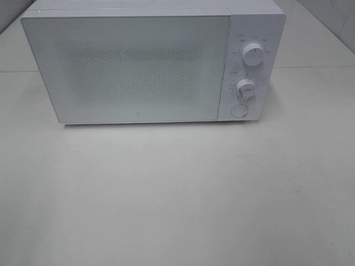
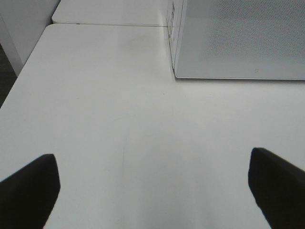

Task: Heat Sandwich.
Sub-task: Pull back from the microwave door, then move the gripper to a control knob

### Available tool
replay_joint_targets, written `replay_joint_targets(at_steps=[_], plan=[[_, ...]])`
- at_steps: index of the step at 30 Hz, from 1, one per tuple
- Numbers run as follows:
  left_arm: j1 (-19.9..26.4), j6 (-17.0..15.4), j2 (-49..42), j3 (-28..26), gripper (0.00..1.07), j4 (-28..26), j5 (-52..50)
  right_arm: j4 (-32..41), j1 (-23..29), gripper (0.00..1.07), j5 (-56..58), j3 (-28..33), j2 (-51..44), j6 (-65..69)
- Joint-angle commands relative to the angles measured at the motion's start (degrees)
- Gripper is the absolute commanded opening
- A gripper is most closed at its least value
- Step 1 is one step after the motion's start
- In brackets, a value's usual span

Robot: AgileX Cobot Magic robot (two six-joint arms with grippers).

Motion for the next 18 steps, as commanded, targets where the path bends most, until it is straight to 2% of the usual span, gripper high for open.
replay_joint_targets(at_steps=[1,18], plan=[[0.06,0.00,-1.66,0.17,1.04,-0.40,-0.52,-0.06,-0.29,0.76,-4.13,-0.23,3.27,0.52],[0.06,0.00,-1.66,0.17,1.04,-0.40,-0.52,-0.23,-0.29,0.76,-23.32,-0.23,22.17,0.52]])
